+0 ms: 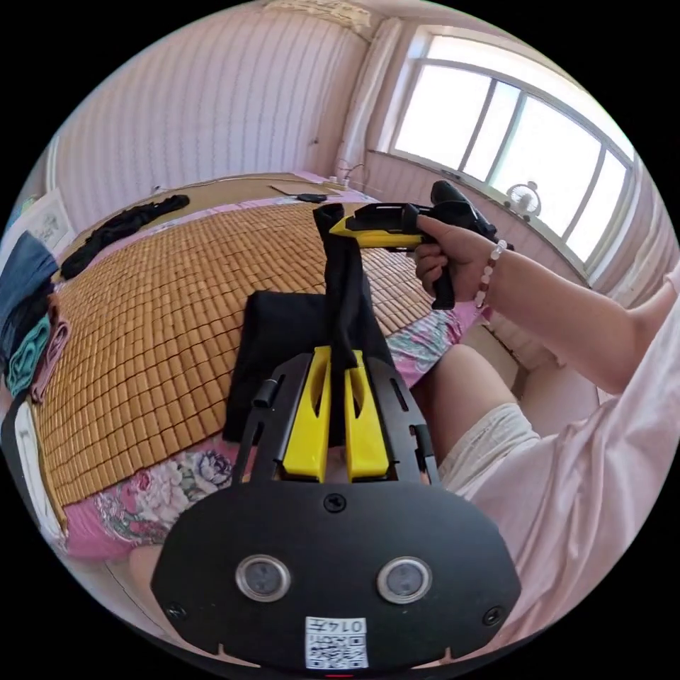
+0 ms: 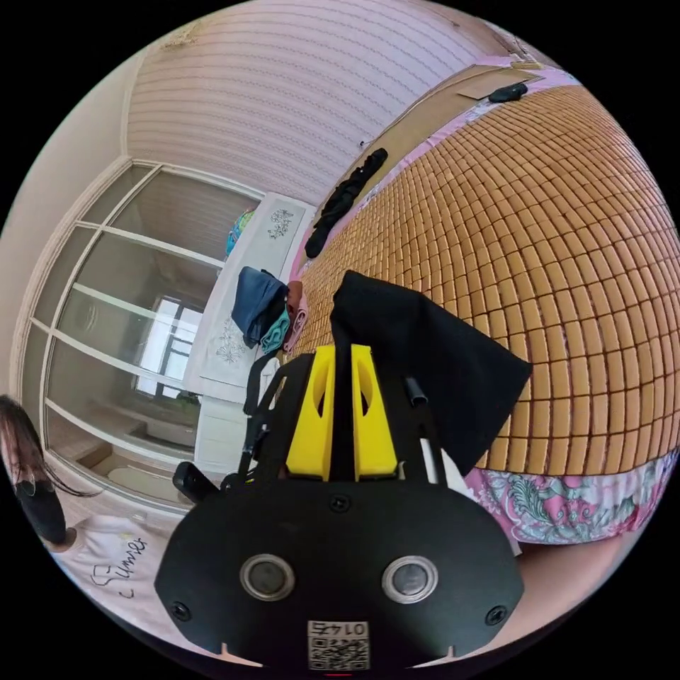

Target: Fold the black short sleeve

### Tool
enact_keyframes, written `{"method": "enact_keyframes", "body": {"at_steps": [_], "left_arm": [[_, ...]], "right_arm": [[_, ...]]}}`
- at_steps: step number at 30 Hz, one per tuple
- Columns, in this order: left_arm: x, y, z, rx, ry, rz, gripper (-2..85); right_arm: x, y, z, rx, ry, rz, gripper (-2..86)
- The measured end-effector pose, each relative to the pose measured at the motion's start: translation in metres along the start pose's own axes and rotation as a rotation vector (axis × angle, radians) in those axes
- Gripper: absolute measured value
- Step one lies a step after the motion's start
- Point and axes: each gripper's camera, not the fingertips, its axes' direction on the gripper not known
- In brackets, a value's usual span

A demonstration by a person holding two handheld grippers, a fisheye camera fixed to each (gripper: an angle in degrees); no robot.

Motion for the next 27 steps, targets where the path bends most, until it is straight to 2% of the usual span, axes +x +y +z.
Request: {"method": "enact_keyframes", "body": {"at_steps": [2,7,12,14,18,22,27], "left_arm": [[-0.029,0.012,-0.006,-0.026,-0.074,-0.123,3.2],[-0.061,0.032,-0.004,-0.143,-0.120,-0.250,7.4],[-0.078,0.040,0.003,-0.185,-0.114,-0.339,10.4],[-0.084,0.037,0.010,-0.206,-0.092,-0.378,12.4],[-0.090,0.032,0.022,-0.224,-0.094,-0.403,12.9],[-0.087,0.025,0.043,-0.267,-0.089,-0.390,12.0],[-0.066,0.028,0.047,-0.233,-0.195,-0.324,11.2]], "right_arm": [[-0.013,-0.020,0.048,-0.100,0.021,-0.007,2.4],[-0.032,-0.026,0.094,-0.224,0.193,-0.079,2.3],[-0.047,-0.019,0.121,-0.294,0.313,-0.167,3.0],[-0.060,-0.017,0.145,-0.356,0.419,-0.253,4.0],[-0.084,-0.020,0.181,-0.395,0.597,-0.443,8.6],[-0.104,-0.019,0.226,-0.394,0.771,-0.683,9.5],[-0.094,-0.015,0.277,-0.512,0.801,-0.651,11.9]]}}
